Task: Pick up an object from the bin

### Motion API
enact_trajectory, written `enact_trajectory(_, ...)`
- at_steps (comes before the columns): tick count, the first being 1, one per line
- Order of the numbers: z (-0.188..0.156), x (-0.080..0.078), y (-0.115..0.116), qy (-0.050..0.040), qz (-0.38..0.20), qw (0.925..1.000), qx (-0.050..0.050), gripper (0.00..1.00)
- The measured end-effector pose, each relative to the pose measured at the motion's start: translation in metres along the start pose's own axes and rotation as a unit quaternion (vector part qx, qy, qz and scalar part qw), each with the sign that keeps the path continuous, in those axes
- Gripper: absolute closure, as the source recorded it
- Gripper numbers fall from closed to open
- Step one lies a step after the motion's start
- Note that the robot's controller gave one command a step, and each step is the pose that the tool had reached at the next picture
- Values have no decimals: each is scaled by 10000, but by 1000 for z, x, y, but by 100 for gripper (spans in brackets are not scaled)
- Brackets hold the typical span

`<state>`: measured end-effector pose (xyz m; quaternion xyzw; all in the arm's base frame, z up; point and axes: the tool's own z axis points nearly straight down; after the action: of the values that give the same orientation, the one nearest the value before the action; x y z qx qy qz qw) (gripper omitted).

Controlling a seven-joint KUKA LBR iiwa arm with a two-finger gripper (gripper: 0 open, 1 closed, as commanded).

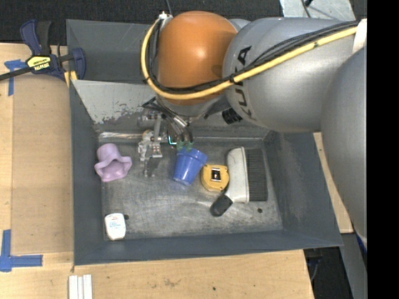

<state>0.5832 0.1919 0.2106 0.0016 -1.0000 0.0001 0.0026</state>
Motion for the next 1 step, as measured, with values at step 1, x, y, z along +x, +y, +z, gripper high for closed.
enact_trajectory(1, -5, -2, -1, -41, 17, 10000, -7, 100)
